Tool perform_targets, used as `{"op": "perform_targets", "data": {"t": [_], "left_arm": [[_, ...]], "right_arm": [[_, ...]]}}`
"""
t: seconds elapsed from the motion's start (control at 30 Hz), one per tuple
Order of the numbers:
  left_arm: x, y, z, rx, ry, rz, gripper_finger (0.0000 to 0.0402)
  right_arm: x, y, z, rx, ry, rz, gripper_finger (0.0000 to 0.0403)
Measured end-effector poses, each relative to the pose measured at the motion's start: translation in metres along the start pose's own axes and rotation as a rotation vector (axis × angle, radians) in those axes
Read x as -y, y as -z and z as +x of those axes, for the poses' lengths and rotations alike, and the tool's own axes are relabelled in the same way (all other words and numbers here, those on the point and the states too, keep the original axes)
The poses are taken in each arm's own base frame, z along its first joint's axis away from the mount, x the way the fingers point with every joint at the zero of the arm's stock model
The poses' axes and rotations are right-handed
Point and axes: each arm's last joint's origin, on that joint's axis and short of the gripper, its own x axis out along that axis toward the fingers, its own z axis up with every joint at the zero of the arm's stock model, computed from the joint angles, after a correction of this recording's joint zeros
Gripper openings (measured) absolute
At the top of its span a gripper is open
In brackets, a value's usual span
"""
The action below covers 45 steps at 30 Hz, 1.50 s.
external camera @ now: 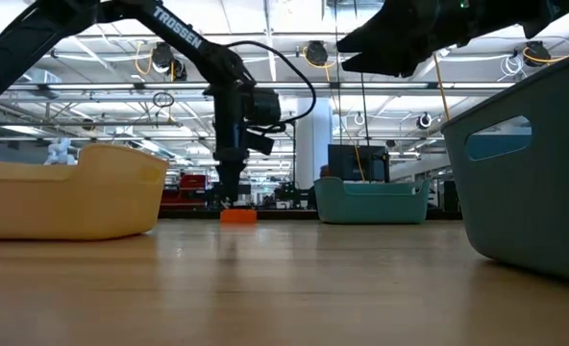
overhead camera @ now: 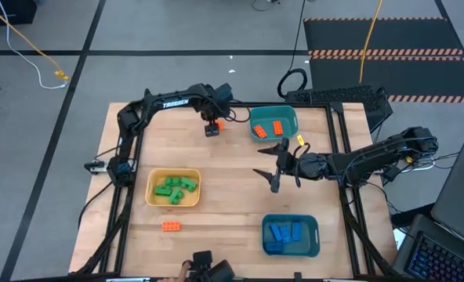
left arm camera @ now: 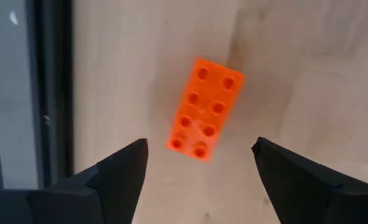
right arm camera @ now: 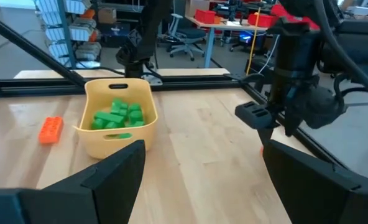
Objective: Sort & place blocks by color
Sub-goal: Put the orange game piece into the green bin
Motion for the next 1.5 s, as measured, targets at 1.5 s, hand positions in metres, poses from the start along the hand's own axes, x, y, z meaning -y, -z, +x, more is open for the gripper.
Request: {"op": "perform_targets", "data": {"t": [1.5], "left_arm": [[0.036,-0.02,0.034,-0.118,-0.097,0.321,0.0133]], "right_arm": [[0.004,-0.001,0.002,0.007,0.017,-0.058,0.0318]]}}
